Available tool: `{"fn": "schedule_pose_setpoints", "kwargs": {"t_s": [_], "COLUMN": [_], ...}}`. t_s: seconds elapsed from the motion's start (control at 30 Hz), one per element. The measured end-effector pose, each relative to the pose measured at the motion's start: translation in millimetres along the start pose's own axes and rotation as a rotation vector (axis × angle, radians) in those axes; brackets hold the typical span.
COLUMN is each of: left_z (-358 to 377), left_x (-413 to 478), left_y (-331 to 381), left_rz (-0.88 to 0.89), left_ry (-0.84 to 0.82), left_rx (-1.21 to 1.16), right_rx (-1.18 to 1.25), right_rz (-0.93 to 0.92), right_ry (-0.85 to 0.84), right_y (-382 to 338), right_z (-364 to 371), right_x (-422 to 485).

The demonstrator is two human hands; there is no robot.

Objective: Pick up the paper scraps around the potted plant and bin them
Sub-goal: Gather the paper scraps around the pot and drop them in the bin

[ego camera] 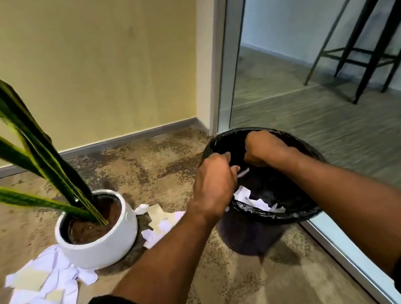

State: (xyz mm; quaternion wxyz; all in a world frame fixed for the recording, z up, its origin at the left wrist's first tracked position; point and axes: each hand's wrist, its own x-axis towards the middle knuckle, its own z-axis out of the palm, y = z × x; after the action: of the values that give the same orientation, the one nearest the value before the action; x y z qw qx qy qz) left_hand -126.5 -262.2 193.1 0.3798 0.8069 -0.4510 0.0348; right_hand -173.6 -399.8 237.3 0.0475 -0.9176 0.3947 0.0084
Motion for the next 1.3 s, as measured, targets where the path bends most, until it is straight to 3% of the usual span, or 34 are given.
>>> {"fn": "schedule_pose_setpoints", "kwargs": {"t_s": [0.13, 0.27, 0.37, 0.47, 0.67, 0.83, 0.93, 1.1, 1.3], "left_z": [-11.0, -37.7, -61.6, -81.4, -116.2, -144.9, -158.5, -154.1, -126.4], "left_x": [-13.3, -35.2, -60.2, -91.3, -142.4, -207.1, -251.9, -293.4, -304.4], "left_y": [-15.2, -54.5, -94.1, -136.5, -198.5, -256.9, -290.3, -318.4, -327.4], "left_rz": [0.044, -0.098, -0.211, -0.311, -0.447, -0.67, -0.8, -0.922, -0.952], "left_ry": [0.089, 0.216, 0.26, 0.259, 0.246, 0.042, -0.163, -0.345, -0.421], "left_rx": [-0.066, -0.061, -0.036, 0.005, 0.126, 0.145, 0.186, 0.12, 0.236], "right_rx": [0.111, 0.236, 0.293, 0.375, 0.504, 0.46, 0.414, 0.336, 0.289], "right_rz": [-0.052, -0.264, -0.426, -0.521, -0.549, -0.567, -0.567, -0.501, -0.42], "right_ry": [0.206, 0.496, 0.519, 0.398, -0.039, -0.398, -0.486, -0.553, -0.61], "right_y": [-22.8, -68.8, -110.8, -154.8, -223.6, -259.6, -278.7, -302.2, -314.5], "right_z": [-1.1, 15.8, 34.0, 62.3, 140.5, 196.3, 219.7, 250.6, 282.4], "right_x": [-6.5, -24.6, -38.5, -56.7, -115.3, -156.5, -166.6, -167.1, -176.1]}}
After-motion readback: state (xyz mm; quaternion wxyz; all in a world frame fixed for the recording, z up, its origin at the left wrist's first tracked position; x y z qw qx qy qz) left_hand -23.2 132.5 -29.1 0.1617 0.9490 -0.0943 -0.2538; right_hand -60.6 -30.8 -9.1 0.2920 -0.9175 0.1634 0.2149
